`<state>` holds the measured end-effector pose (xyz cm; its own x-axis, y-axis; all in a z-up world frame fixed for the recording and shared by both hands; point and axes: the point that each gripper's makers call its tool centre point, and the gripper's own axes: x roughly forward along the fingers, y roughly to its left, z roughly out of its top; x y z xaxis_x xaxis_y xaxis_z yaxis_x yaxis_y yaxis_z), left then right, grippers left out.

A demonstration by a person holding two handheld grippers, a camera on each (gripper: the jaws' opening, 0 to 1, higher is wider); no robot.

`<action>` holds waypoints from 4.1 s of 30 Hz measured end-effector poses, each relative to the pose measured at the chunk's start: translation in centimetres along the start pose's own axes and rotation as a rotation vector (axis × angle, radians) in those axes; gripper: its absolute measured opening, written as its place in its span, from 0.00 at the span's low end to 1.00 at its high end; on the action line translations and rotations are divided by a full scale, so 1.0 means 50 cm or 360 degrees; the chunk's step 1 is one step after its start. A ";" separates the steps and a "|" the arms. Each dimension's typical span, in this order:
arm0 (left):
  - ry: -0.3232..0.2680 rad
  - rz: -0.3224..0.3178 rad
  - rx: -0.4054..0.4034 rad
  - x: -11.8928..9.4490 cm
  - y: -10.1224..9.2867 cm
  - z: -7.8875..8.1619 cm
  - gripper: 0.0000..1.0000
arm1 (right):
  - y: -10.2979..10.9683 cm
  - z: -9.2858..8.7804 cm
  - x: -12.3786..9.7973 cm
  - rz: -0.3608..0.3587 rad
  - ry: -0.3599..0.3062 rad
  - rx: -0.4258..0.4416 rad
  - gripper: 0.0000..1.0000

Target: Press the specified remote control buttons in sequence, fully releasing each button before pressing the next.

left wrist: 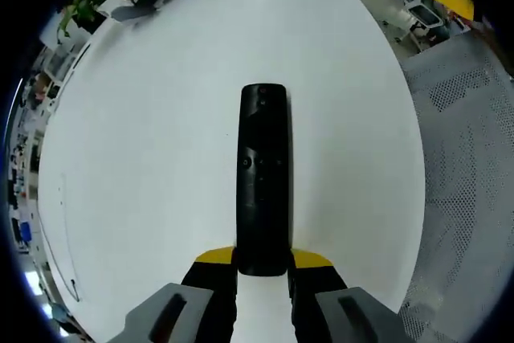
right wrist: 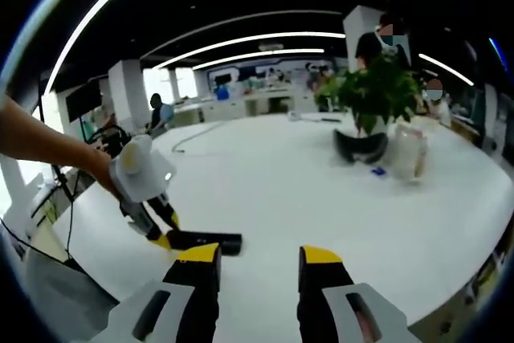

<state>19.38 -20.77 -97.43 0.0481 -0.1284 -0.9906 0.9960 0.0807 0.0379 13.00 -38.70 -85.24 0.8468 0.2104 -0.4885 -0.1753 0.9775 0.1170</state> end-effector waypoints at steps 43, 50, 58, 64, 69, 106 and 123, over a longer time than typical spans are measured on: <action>-0.0174 0.0029 -0.0173 -0.016 -0.181 -0.025 0.23 | -0.026 -0.136 0.007 -0.0249 0.0666 -0.0164 0.00; -0.0228 0.0029 -0.0208 -0.019 -0.203 -0.027 0.23 | -0.027 -0.148 0.005 -0.0231 0.0725 -0.0166 0.00; -0.0321 0.0035 -0.0267 -0.019 -0.222 -0.027 0.23 | -0.017 -0.156 0.006 -0.0184 0.0761 -0.0175 0.00; -0.0343 0.0057 -0.0307 -0.019 -0.241 -0.026 0.23 | -0.016 -0.158 0.005 -0.0179 0.0764 -0.0169 0.00; -0.0440 0.0052 -0.0331 -0.021 -0.248 -0.028 0.23 | -0.014 -0.157 0.005 -0.0162 0.0763 -0.0144 0.00; -0.0916 0.0077 -0.0293 -0.022 -0.259 -0.023 0.23 | 0.141 -0.213 0.071 0.0346 0.1106 0.0456 0.00; -0.0987 0.0054 -0.0285 -0.024 -0.256 -0.010 0.24 | 0.126 -0.217 0.079 0.0308 0.1115 0.0459 0.00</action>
<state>6.55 -21.13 -96.79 0.1674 -0.6657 -0.7272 0.9677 0.2519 -0.0078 9.81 -31.55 -95.81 0.2831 0.4301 -0.8572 -0.0688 0.9006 0.4292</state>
